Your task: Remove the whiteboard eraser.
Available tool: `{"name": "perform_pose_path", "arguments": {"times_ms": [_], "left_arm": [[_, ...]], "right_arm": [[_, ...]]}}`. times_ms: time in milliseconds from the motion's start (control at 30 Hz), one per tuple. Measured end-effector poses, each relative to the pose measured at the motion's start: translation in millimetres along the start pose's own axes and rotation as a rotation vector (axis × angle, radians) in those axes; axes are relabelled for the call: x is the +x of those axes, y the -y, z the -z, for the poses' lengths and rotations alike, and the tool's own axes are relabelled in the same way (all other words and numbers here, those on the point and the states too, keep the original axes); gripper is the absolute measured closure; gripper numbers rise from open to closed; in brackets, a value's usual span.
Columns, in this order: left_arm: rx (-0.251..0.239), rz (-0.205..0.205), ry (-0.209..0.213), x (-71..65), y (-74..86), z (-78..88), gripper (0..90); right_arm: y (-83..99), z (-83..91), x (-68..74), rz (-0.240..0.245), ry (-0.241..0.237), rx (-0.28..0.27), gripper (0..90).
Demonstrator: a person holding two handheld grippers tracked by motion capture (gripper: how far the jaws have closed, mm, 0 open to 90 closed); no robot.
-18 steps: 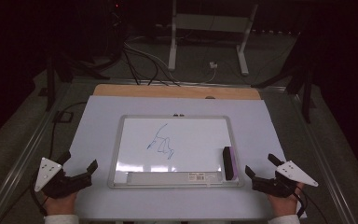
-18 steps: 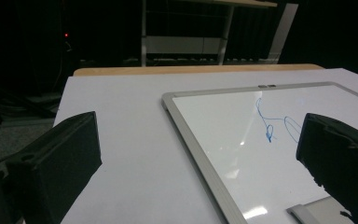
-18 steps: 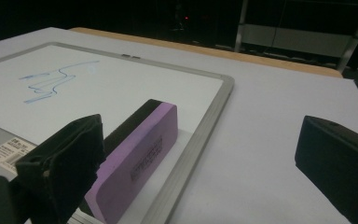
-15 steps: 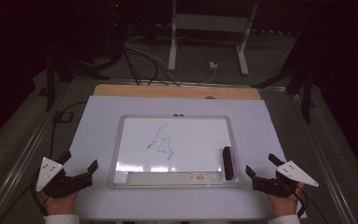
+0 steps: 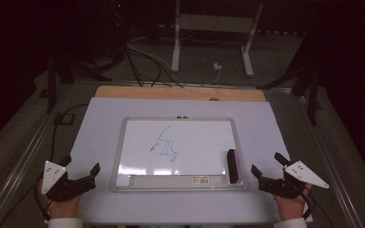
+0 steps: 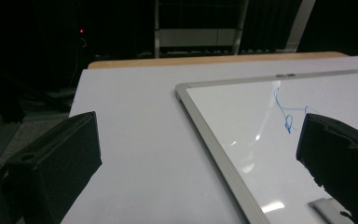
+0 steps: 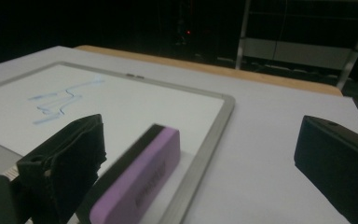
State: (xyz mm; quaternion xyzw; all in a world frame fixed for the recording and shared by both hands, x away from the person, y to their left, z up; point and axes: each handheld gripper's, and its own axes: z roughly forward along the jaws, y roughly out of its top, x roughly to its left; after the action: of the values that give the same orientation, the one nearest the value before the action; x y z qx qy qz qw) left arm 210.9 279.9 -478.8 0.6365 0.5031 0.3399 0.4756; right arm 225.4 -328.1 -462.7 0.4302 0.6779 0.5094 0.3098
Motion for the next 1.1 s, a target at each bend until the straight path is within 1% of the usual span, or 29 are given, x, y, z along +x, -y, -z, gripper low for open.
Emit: {"name": "perform_pose_path", "arguments": {"times_ms": [33, 100, 167, 300, 367, 400, 500, 533, 567, 667, 767, 800, 833, 933, 1033, 1100], "left_arm": [[0.009, -0.013, -0.001, -1.5, 1.1, -0.6, 0.6], [0.011, -0.018, -0.002, -2.1, 1.5, -0.5, 0.5], [0.009, -0.013, -0.002, -2.5, 2.2, 0.3, 0.6], [0.004, 0.005, -0.013, -0.5, 3.6, 2.4, 0.6], [0.005, 0.009, -0.016, -0.1, 4.1, 2.7, 0.6], [0.005, 0.011, -0.016, 0.3, 4.6, 3.0, 0.6], [0.0, 0.015, -0.022, 0.7, 5.2, 3.9, 0.6], [0.0, 0.015, -0.022, 0.7, 5.2, 3.9, 0.6], [-0.001, 0.016, -0.025, 0.7, 5.3, 3.7, 0.6], [0.008, 0.014, -0.028, 0.9, 6.5, 2.0, 0.5], [0.013, 0.01, -0.032, 0.5, 8.2, 0.9, 0.6], [0.013, 0.01, -0.032, 0.5, 8.2, 0.9, 0.6], [0.018, 0.006, -0.032, 0.5, 8.9, 0.5, 0.6], [0.023, -0.001, -0.032, 0.5, 10.7, -1.3, 0.6], [0.03, -0.009, -0.028, 0.7, 12.4, -3.5, 0.6], [0.032, -0.009, -0.027, 1.1, 13.0, -5.3, 0.6]], "right_arm": [[-2.2, 0.1, 0.6, 0.001, -0.002, 0.0, 1.9], [-5.5, -0.1, 2.0, -0.012, -0.02, 0.007, 1.9], [-7.7, -0.5, 3.8, -0.022, -0.031, 0.019, 1.9], [-15.3, -2.8, 6.2, -0.024, -0.039, 0.048, 1.9], [-19.5, -3.3, 6.2, -0.037, -0.04, 0.057, 2.0], [-21.5, -3.8, 6.1, -0.043, -0.036, 0.07, 2.0], [-26.2, -6.0, 5.2, -0.049, -0.028, 0.099, 1.9], [-26.2, -6.0, 5.2, -0.049, -0.028, 0.099, 1.9], [-29.3, -7.8, 4.1, -0.055, -0.029, 0.124, 1.9], [-35.4, -11.5, 2.9, -0.052, -0.03, 0.159, 1.9], [-42.9, -14.0, 2.6, -0.041, -0.022, 0.165, 2.0], [-42.9, -14.0, 2.6, -0.041, -0.022, 0.165, 2.0], [-47.5, -15.4, 2.7, -0.055, -0.019, 0.164, 2.8], [-50.9, -17.9, 3.0, -0.057, -0.021, 0.161, 2.8], [-55.2, -24.4, 3.2, -0.056, -0.024, 0.184, 2.6], [-56.2, -28.5, 2.4, -0.05, -0.029, 0.213, 2.5]]}}
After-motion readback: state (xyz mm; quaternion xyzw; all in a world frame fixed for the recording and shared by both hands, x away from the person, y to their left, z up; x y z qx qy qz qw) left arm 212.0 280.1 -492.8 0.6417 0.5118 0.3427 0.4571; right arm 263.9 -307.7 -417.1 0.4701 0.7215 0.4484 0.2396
